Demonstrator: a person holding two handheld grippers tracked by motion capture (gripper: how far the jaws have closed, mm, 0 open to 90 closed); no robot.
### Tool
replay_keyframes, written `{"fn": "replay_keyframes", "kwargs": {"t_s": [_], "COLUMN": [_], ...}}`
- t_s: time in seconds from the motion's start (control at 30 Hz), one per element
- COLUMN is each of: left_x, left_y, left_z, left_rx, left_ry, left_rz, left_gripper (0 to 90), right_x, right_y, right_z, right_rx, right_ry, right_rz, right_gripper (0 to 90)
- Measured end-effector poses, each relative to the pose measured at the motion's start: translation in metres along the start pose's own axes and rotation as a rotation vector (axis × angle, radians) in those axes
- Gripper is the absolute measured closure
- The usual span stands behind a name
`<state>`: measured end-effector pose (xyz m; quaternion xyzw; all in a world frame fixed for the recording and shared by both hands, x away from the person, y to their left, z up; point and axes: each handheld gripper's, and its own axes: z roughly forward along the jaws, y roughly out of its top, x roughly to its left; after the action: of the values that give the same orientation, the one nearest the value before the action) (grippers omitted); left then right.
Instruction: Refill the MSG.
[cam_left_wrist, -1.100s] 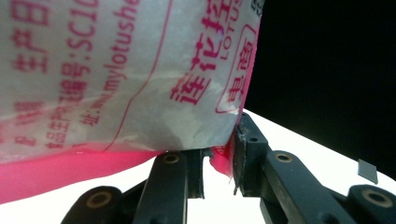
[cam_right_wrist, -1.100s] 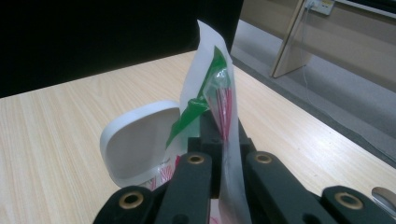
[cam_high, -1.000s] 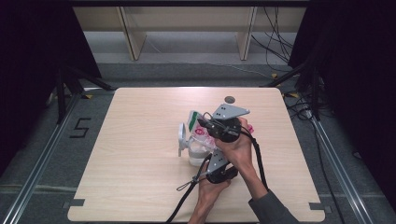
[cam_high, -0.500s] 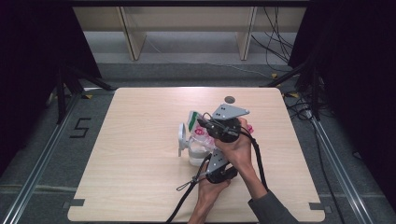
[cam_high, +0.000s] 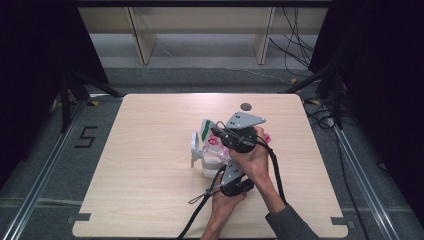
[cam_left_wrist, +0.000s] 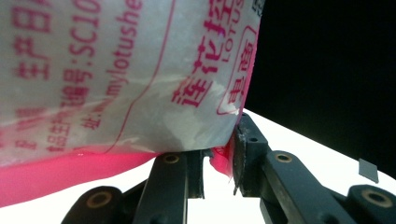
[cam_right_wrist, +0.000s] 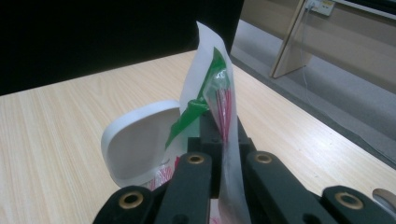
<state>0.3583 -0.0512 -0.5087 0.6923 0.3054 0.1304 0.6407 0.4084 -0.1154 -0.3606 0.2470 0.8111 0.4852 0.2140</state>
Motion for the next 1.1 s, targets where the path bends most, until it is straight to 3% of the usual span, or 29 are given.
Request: {"fn": "replay_keyframes", "kwargs": {"t_s": [0.17, 0.23, 0.3, 0.33, 0.43, 0.67, 0.9, 1.03, 1.1], "left_x": [0.0006, 0.0006, 0.0004, 0.0005, 0.0001, 0.0004, -0.0004, -0.0001, -0.0005], "left_y": [0.0000, -0.0005, -0.0003, -0.0002, -0.0004, -0.0005, 0.0000, -0.0009, -0.0001], "left_z": [-0.0007, -0.0004, -0.0006, -0.0008, -0.0005, -0.0003, -0.0013, -0.0001, -0.0013], "left_rx": [0.005, 0.004, 0.007, 0.005, 0.000, -0.004, 0.001, -0.006, -0.001], "left_ry": [0.002, 0.003, -0.002, 0.002, 0.003, -0.005, 0.004, -0.014, 0.003], "left_rz": [0.003, 0.000, -0.003, 0.001, 0.001, 0.001, -0.001, -0.004, -0.001], "left_gripper": [75.9, 75.9, 75.9, 75.9, 75.9, 75.9, 75.9, 75.9, 75.9], "right_x": [-0.0004, 0.0016, 0.0000, 0.0008, 0.0016, 0.0005, 0.0025, 0.0014, 0.0029], "right_y": [-0.0006, -0.0006, -0.0012, -0.0013, -0.0007, -0.0012, -0.0001, -0.0012, -0.0001], "right_z": [0.0013, 0.0008, 0.0029, 0.0019, 0.0002, 0.0013, 0.0017, 0.0034, 0.0021], "right_rx": [-0.019, 0.005, -0.011, -0.001, 0.001, -0.021, -0.004, 0.005, 0.006], "right_ry": [-0.014, -0.007, -0.025, -0.022, -0.009, -0.023, -0.006, -0.012, -0.007], "right_rz": [-0.005, 0.009, -0.030, -0.004, 0.010, 0.012, -0.002, -0.028, -0.010], "right_gripper": [90.0, 90.0, 90.0, 90.0, 90.0, 90.0, 90.0, 90.0, 90.0]}}
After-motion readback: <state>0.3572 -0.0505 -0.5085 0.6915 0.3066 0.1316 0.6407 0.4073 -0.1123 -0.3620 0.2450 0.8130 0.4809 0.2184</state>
